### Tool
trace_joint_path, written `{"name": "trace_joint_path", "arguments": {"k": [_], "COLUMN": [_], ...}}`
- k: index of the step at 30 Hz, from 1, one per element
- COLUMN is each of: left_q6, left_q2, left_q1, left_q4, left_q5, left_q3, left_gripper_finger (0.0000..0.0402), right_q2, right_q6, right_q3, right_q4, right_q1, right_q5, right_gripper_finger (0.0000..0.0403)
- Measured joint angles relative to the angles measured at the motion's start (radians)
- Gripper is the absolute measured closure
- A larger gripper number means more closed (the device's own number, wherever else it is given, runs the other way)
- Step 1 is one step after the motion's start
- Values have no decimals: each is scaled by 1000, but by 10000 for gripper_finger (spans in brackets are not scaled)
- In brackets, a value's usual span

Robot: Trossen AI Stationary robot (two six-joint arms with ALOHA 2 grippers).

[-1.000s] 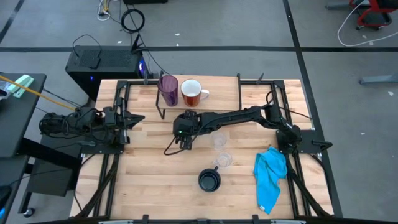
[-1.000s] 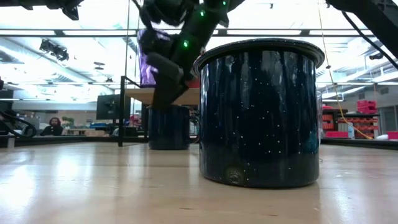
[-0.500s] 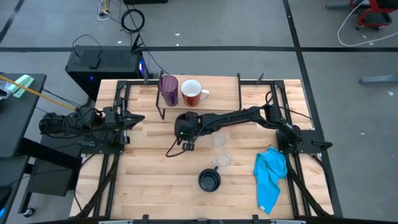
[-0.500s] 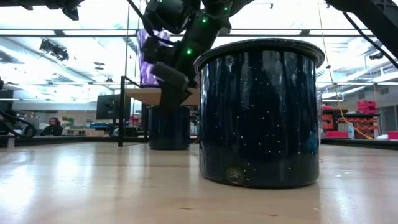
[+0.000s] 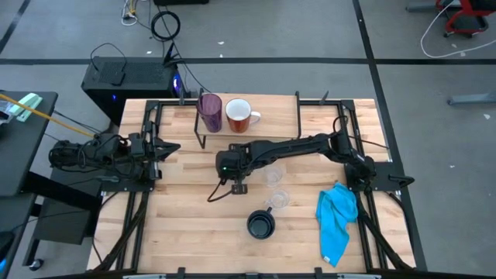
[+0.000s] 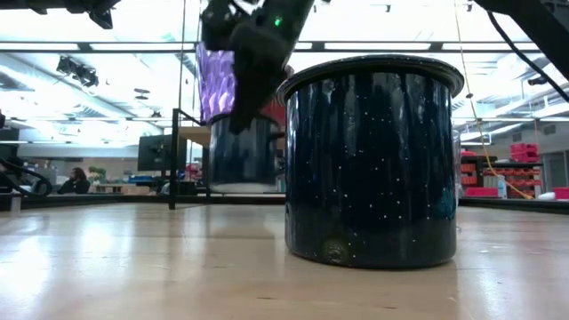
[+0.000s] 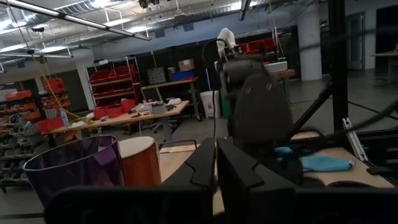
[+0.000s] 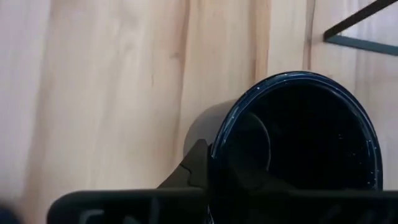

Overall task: Stack small to large cups/mugs on shelf
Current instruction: Put the dark blue mug on the shelf

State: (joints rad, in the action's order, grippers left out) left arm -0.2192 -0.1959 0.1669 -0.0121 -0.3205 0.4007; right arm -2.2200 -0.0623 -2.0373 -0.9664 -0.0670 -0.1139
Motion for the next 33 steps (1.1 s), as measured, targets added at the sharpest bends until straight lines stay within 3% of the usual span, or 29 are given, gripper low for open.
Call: {"name": "trace_joint_path", "arguments": {"k": [5, 10, 19, 25, 33], "left_q6": [6, 7, 7, 7, 6], "left_q2": [0, 0, 0, 0, 0], "left_q1": [0, 0, 0, 0, 0], "left_q4": [-3, -5, -2, -1, 2], "left_q5": [0, 0, 0, 0, 0], "left_q3": [0, 0, 0, 0, 0], "left_gripper_finger": [382, 392, 378, 390, 384], "right_q2": [14, 123, 382, 530, 595], "right_q6": [-12, -43, -75, -155, -248], "right_q3": [-75, -18, 205, 322, 353], "right_q4": [-186, -240, -220, -196, -144], "right_q1": [-16, -18, 23, 68, 155], "right_q5": [-3, -3, -4, -18, -11], "right_gripper_finger": [385, 385, 385, 385, 385]}}
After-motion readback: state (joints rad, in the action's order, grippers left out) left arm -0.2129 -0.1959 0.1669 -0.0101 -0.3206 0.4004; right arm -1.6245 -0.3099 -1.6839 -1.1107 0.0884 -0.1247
